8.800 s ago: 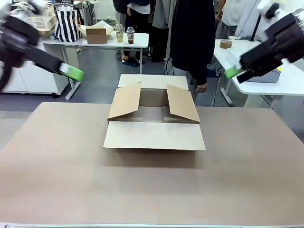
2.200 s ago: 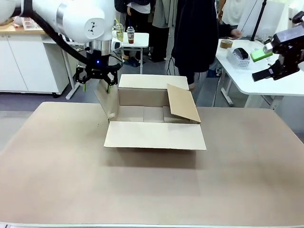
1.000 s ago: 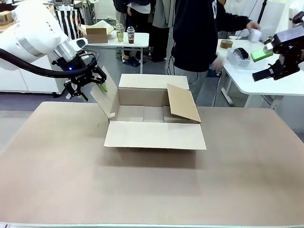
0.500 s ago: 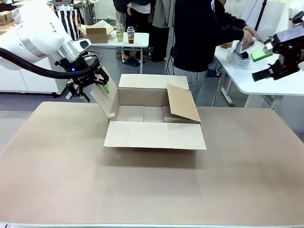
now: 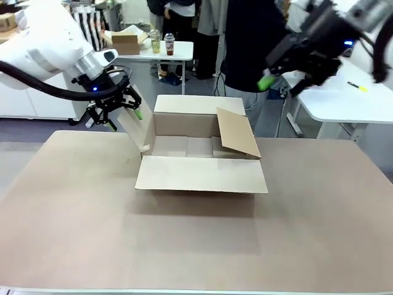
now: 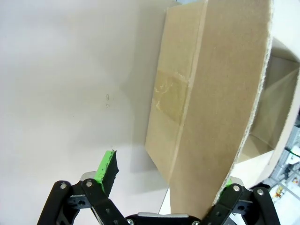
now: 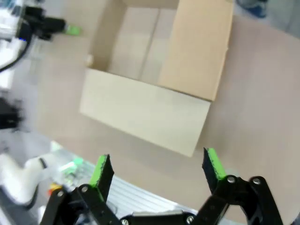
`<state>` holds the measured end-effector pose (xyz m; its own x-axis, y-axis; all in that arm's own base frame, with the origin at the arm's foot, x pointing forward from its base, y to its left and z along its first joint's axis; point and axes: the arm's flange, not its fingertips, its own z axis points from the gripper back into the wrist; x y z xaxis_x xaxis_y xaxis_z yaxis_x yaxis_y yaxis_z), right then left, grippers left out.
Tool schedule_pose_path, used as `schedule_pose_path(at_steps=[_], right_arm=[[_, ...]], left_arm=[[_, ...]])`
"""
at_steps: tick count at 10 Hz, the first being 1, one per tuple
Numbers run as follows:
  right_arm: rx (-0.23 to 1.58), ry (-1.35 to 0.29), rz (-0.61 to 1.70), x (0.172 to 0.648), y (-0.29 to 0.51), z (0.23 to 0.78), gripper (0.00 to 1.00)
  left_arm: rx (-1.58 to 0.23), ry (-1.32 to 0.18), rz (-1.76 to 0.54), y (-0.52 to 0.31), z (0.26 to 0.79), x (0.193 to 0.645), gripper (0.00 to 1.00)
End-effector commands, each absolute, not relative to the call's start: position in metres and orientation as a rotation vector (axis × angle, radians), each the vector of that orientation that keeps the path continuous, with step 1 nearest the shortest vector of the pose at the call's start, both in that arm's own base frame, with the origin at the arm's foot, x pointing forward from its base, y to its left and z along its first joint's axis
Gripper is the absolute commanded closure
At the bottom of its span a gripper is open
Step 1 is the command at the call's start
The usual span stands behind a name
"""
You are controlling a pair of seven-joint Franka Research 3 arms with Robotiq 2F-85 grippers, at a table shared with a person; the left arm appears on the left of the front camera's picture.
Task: Pack the gift set into the box.
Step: Place both hands on the side flaps of the Package Box and spread them outward.
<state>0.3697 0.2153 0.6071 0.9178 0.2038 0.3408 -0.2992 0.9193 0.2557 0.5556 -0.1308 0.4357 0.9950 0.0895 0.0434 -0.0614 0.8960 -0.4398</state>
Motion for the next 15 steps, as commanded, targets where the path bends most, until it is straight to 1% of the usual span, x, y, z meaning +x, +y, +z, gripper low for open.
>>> schedule_pose_path(at_steps=[1, 2, 3, 4, 5, 6, 7, 8, 9, 10, 11, 12, 15], right_arm=[[-0.044, -0.237, 0.237, 0.419, 0.292, 0.603, 0.0], [-0.132, -0.229, 0.251, 0.418, 0.32, 0.592, 0.0], [-0.143, -0.233, 0.278, 0.416, 0.336, 0.578, 0.0], [-0.035, -0.242, 0.258, 0.42, 0.323, 0.57, 0.0], [-0.065, -0.29, 0.294, 0.4, 0.329, 0.571, 0.0], [-0.065, -0.29, 0.294, 0.4, 0.329, 0.571, 0.0], [-0.085, -0.259, 0.293, 0.415, 0.332, 0.556, 0.0], [-0.314, -0.207, 0.142, 0.422, 0.364, 0.55, 0.0], [-0.306, -0.171, 0.076, 0.444, 0.391, 0.525, 0.0], [-0.307, -0.189, 0.022, 0.46, 0.401, 0.513, 0.0], [-0.266, -0.173, 0.005, 0.478, 0.413, 0.497, 0.0], [-0.264, -0.156, 0.005, 0.484, 0.421, 0.485, 0.0], [-0.439, -0.164, -0.042, 0.501, 0.439, 0.436, 0.0]], left_arm=[[-0.432, -0.067, 0.089, -0.131, 0.438, 0.557, 0.0], [-0.432, -0.067, 0.089, -0.131, 0.438, 0.557, 0.0], [-0.432, -0.067, 0.089, -0.131, 0.438, 0.557, 0.0], [-0.432, -0.067, 0.089, -0.131, 0.438, 0.557, 0.0], [-0.432, -0.067, 0.089, -0.131, 0.438, 0.557, 0.0], [-0.432, -0.067, 0.089, -0.131, 0.438, 0.557, 0.0], [-0.432, -0.067, 0.089, -0.131, 0.438, 0.557, 0.0], [-0.432, -0.067, 0.089, -0.131, 0.438, 0.557, 0.0], [-0.432, -0.067, 0.089, -0.131, 0.438, 0.557, 0.0], [-0.432, -0.067, 0.089, -0.131, 0.438, 0.557, 0.0], [-0.432, -0.067, 0.089, -0.131, 0.438, 0.557, 0.0], [-0.432, -0.067, 0.089, -0.131, 0.438, 0.557, 0.0], [-0.432, -0.067, 0.089, -0.131, 0.438, 0.557, 0.0]])
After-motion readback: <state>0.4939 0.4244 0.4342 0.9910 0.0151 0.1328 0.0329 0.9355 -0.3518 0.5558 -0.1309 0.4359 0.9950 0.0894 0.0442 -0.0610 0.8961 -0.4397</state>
